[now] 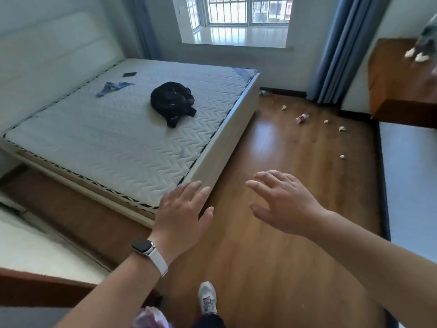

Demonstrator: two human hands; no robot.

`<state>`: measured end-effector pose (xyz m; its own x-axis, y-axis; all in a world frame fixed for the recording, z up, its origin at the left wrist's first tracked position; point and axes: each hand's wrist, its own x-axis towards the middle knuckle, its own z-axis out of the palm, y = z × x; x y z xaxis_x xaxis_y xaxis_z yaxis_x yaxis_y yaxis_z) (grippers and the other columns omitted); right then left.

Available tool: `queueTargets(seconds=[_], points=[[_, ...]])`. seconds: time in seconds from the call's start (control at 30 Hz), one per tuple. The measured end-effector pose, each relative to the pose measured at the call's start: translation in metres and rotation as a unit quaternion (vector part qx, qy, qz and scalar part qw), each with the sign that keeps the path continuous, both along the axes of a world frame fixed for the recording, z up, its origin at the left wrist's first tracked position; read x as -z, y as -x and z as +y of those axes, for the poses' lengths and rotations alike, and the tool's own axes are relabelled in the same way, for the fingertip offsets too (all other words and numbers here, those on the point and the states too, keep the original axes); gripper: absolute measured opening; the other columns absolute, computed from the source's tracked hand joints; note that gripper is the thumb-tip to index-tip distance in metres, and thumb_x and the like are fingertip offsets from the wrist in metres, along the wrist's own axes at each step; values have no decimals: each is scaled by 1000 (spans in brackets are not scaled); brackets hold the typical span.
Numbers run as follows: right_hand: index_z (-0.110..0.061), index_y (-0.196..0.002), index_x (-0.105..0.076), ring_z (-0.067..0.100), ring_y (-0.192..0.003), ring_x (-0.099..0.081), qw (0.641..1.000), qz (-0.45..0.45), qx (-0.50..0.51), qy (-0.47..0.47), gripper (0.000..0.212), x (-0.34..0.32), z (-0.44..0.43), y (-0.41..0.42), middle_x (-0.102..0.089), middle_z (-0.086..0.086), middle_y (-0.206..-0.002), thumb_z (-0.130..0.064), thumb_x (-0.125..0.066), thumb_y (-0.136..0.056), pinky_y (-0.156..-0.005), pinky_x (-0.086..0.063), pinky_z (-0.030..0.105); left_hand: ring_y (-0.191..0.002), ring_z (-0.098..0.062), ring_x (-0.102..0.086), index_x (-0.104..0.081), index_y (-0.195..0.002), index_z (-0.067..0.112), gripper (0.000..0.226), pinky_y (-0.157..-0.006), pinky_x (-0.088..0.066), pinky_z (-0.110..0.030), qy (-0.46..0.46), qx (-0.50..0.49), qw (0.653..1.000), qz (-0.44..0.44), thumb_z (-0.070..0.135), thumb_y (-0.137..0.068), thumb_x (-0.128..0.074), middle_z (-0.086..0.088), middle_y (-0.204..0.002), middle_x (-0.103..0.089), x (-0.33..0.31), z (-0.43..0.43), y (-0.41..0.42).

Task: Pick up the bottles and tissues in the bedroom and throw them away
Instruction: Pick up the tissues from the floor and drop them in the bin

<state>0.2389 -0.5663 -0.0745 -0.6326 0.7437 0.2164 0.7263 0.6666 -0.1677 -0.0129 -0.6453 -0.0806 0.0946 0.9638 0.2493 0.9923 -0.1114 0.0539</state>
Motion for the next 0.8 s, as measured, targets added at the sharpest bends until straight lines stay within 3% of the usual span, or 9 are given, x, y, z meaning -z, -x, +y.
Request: queueTargets(seconds=[0.5, 0.8], points=[[-18, -120, -62, 26, -112, -57, 976, -88, 192, -49, 50, -24, 145, 48, -60, 5, -123, -50, -43, -86, -84, -48, 41, -126, -23, -51, -58, -130, 22, 50, -101, -41, -42, -17, 177, 984, -31, 47, -89, -46, 0, -135, -57, -8, 254, 78], [-19, -124, -60, 27, -118, -54, 964, -63, 256, -9, 54, -30, 215, 66, -59, 4, -127, -53, -40, -87, -92, -45, 45, -121, -23, -53, -54, -130, 23, 50, -96, -44, -42, -5, 244, 969, -49, 48, -87, -45, 3, -132, -57, -5, 354, 89]])
